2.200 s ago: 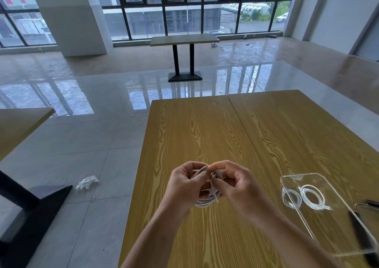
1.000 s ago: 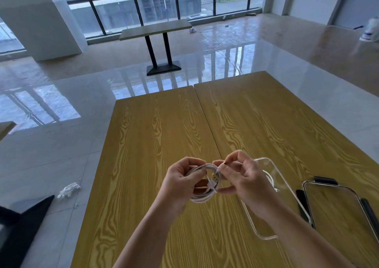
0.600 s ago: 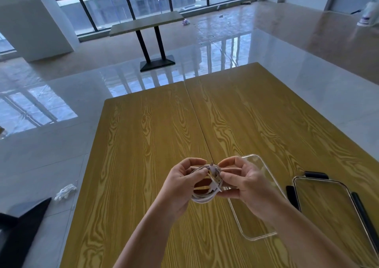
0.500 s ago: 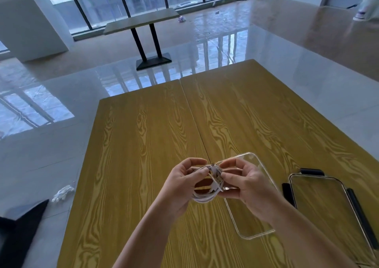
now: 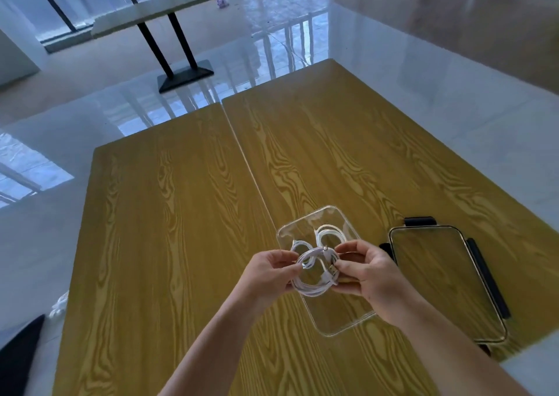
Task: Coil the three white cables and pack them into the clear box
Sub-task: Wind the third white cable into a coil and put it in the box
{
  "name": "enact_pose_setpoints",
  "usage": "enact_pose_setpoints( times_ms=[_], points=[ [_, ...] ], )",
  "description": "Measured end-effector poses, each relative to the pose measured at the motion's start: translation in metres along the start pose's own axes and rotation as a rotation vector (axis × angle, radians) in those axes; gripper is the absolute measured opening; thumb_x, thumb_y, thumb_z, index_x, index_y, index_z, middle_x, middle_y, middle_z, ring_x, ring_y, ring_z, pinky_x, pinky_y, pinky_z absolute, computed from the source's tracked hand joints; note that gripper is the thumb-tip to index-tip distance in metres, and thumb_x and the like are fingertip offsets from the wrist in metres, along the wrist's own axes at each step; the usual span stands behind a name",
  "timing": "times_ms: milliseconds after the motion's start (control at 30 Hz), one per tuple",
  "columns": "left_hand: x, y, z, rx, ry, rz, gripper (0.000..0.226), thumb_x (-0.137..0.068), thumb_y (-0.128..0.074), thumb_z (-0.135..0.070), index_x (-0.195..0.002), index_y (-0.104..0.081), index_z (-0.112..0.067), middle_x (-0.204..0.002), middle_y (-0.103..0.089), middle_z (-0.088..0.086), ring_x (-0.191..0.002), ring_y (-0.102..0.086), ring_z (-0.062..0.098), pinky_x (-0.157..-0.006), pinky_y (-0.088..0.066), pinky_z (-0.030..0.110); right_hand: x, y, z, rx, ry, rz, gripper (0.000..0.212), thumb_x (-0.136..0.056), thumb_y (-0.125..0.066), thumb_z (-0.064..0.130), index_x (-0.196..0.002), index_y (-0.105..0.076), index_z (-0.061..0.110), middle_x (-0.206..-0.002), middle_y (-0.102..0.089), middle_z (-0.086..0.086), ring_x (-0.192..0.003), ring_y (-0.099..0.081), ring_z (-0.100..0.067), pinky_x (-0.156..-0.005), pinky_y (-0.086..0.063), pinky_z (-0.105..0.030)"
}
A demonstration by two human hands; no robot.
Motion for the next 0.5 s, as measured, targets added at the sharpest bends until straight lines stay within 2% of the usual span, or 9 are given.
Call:
enact_pose_setpoints(
  times_ms=[100,167,267,367,400,500],
  points=[
    [-0.015,-0.016,0.006,-0.114,0.018,-0.003,0.020,-0.085,-0.074,-0.009,-0.105,-0.072,-0.009,-0.097,-0.077,0.006,-0.093,-0.074,0.022,-0.086,-0.060,0.038,-0.007,0.017,-0.014,0.045,-0.028,-0.055,0.016,-0.095,-0.059,0.000,-0.111,-0.061,0.004,-0.108,-0.071,-0.020,-0.095,-0.073,-0.033,-0.082,-0.062,-0.047],
    [-0.027,-0.026,0.011,-0.216,0.034,-0.003,0.018,-0.085,-0.074,-0.012,-0.102,-0.075,-0.015,-0.096,-0.077,0.003,-0.092,-0.074,0.020,-0.086,-0.060,0.039,-0.013,0.027,-0.022,0.059,-0.055,-0.104,0.015,-0.096,-0.058,0.002,-0.110,-0.062,0.006,-0.106,-0.072,-0.018,-0.094,-0.074,-0.031,-0.083,-0.062,-0.045],
    [-0.046,-0.040,0.024,-0.307,0.078,-0.004,0.016,-0.084,-0.070,-0.012,-0.097,-0.078,-0.018,-0.090,-0.078,0.002,-0.088,-0.075,0.020,-0.080,-0.062,0.040,-0.022,0.039,-0.034,0.072,-0.105,-0.151,0.014,-0.098,-0.054,0.005,-0.109,-0.064,0.006,-0.104,-0.073,-0.016,-0.095,-0.073,-0.028,-0.085,-0.061,-0.043],
    [-0.061,-0.049,0.033,-0.414,0.099,-0.014,0.020,-0.085,-0.064,-0.009,-0.094,-0.079,-0.018,-0.089,-0.077,0.007,-0.078,-0.073,0.016,-0.075,-0.061,0.029,-0.028,0.046,-0.044,0.097,-0.161,-0.185,0.017,-0.101,-0.050,0.009,-0.110,-0.064,0.005,-0.107,-0.070,-0.020,-0.100,-0.071,-0.030,-0.079,-0.060,-0.034],
    [-0.065,-0.052,0.035,-0.453,0.101,-0.016,0.020,-0.085,-0.062,-0.008,-0.091,-0.079,-0.018,-0.090,-0.077,0.008,-0.073,-0.070,0.015,-0.070,-0.058,0.025,-0.031,0.048,-0.048,0.117,-0.178,-0.193,0.018,-0.102,-0.049,0.011,-0.108,-0.064,0.003,-0.109,-0.069,-0.025,-0.103,-0.069,-0.034,-0.080,-0.060,-0.035],
    [-0.074,-0.058,0.040,-0.552,0.104,-0.025,0.025,-0.088,-0.056,-0.006,-0.084,-0.077,-0.018,-0.080,-0.073,0.003,-0.064,-0.061,0.013,-0.055,-0.050,0.024,-0.041,0.050,-0.059,0.141,-0.219,-0.203,0.031,-0.101,-0.046,0.013,-0.112,-0.061,-0.012,-0.119,-0.063,-0.031,-0.113,-0.064,-0.041,-0.095,-0.054,-0.046]
  ],
)
Point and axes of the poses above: each hand's wrist, its own x-axis away from the middle knuckle, its own y-axis out of the back of the hand, z = x × y, the point moved 8 cm from there along -x, towards the middle knuckle
